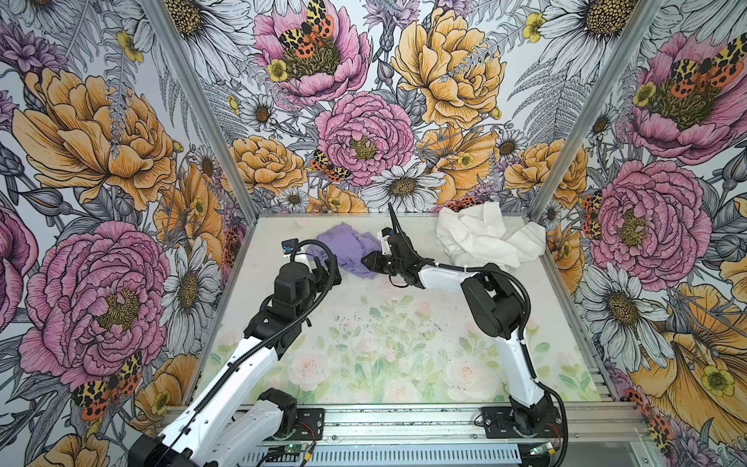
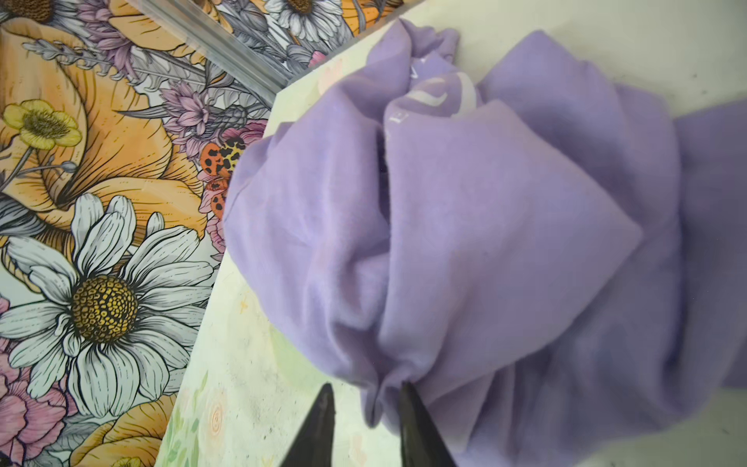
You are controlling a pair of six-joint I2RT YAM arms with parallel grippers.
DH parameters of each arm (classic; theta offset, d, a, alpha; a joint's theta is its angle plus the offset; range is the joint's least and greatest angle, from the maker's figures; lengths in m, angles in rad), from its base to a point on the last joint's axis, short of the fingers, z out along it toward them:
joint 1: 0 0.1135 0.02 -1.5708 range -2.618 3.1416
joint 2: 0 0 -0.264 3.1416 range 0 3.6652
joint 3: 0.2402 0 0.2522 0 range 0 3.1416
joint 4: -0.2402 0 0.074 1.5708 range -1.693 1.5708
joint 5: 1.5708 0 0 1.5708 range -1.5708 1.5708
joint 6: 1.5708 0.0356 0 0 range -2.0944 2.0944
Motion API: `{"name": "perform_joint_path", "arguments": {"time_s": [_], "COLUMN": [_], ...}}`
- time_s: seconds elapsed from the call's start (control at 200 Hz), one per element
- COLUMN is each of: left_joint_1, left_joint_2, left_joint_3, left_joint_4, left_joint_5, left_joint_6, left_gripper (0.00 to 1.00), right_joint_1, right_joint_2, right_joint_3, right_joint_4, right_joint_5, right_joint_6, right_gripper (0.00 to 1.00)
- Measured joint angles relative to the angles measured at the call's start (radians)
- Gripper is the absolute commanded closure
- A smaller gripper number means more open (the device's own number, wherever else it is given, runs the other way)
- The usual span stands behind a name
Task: Pick out a specific cloth from the pile
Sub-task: 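Grasp the purple shirt with the left gripper while the right arm draws back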
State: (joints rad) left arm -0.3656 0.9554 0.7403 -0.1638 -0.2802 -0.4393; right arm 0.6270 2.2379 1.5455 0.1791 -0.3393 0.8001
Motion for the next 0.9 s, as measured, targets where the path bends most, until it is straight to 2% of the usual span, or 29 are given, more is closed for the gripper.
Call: {"name": "perform_joint_path", "arguments": {"time_s": [0.095,0.175,0.215,0.385,0.651,0.781,0.901], "left_joint_1": [0.029,0.045,0.053,0.083,0.095,0.076,0.038], "left_joint_2": [0.090,0.161,0.199,0.365,0.694,0.827,0.961], "left_joint_3": [0.000,0.001,0.004,0.067,0.298,0.416,0.589], "left_joint_4": [0.056,0.092,0.109,0.177,0.228,0.182,0.047], "left_joint_5": [0.004,0.023,0.041,0.111,0.183,0.177,0.130], "left_joint_6": [-0.078,-0.126,-0.148,-0.229,-0.348,-0.371,-0.374], "left_gripper": [0.01,0.01,0.01,0.01,0.01,0.01,0.01], "right_joint_1": [0.000,0.000,0.000,0.000,0.000,-0.010,-0.034], "right_joint_2": [-0.051,-0.121,-0.167,-0.338,-0.578,-0.703,-0.802], "right_joint_3": [-0.051,-0.124,-0.169,-0.330,-0.559,-0.652,-0.706], "right_joint_4": [0.038,0.072,0.092,0.182,0.258,0.257,0.241], "right_joint_5": [0.005,0.029,0.050,0.125,0.252,0.314,0.356], "right_joint_6": [0.008,0.016,0.019,0.007,-0.060,-0.104,-0.142], "right_gripper": [0.35,0.25,0.23,0.23,0.22,0.22,0.23]}}
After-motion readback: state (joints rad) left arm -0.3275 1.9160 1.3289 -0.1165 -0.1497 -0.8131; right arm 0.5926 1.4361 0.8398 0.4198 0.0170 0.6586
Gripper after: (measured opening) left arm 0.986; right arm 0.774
